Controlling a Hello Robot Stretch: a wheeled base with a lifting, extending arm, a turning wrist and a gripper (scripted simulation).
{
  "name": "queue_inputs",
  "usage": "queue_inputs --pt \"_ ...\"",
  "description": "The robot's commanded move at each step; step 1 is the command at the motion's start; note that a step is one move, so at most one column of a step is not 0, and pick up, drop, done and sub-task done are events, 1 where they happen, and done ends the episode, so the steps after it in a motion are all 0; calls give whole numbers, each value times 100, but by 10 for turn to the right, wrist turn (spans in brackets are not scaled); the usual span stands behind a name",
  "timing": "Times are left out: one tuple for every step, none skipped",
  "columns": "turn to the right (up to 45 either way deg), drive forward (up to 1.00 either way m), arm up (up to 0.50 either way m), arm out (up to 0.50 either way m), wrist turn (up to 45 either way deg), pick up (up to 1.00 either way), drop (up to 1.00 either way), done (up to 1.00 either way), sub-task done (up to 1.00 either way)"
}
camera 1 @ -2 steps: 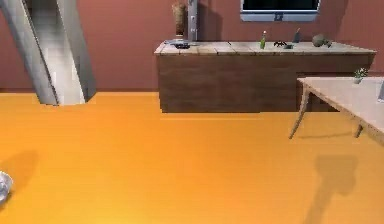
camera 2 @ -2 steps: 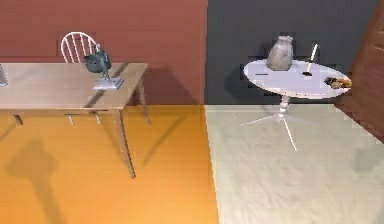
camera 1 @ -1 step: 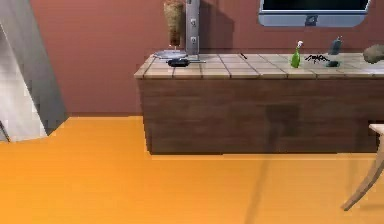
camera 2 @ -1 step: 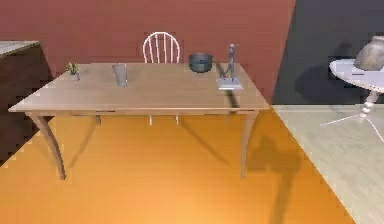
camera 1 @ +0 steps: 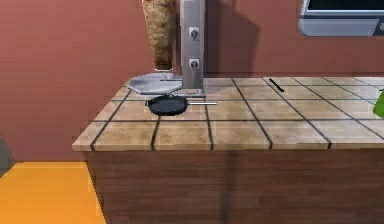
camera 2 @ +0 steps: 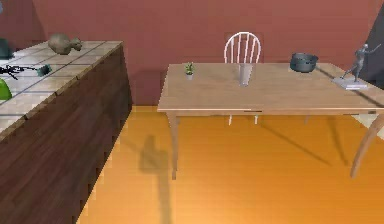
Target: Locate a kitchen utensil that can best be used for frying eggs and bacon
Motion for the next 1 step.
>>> queue_inputs --pt "0 0 0 0 0 0 0 100 0"
